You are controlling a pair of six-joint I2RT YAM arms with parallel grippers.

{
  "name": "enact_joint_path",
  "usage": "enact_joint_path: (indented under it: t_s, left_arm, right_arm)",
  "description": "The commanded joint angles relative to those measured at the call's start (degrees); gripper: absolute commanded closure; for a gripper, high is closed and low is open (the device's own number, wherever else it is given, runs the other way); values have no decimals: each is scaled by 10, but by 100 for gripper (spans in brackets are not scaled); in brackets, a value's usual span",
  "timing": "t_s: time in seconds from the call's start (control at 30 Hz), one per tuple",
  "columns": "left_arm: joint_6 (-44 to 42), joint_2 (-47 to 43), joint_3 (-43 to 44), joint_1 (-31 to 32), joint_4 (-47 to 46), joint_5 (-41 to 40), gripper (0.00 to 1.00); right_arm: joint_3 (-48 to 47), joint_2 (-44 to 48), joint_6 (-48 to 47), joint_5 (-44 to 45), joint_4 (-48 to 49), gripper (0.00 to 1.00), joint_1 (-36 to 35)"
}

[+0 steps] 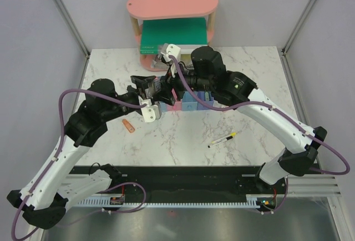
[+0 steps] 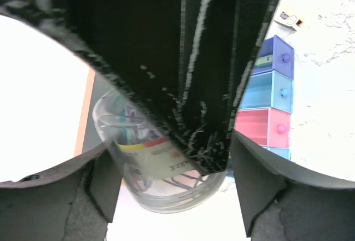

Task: Sort the stationery into containers
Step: Pick up the stationery from the center of the board.

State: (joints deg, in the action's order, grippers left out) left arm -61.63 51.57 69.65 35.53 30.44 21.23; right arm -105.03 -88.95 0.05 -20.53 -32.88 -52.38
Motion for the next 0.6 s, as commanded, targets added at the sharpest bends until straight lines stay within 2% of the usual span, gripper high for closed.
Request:
enact_joint_path:
  t_s: [0.0, 0.13, 0.27, 0.37, 0.4, 0.5, 0.57]
  left_arm:
    - [20, -14, -16, 6, -10, 6, 17]
    - [70, -36, -42, 6, -15, 3, 0]
    - [169, -80, -78, 2, -14, 6, 0]
    - [244, -98, -81, -4, -13, 63, 0]
    - [265, -95, -77, -5, -21, 109, 0]
    - [356, -66, -56, -14, -63, 206, 0]
    - [418, -43, -38, -16, -91, 241, 1]
  right_arm:
    - [-23, 28, -11, 41, 34, 92, 5]
    - [-11, 52, -17, 56, 34, 91, 13]
    - [5, 89, -18, 55, 30, 92, 42]
    - [23, 112, -19, 32, 24, 93, 62]
    - [28, 114, -20, 23, 19, 93, 65]
    - [30, 125, -23, -26, 1, 91, 67]
    - [23, 125, -23, -55, -6, 90, 67]
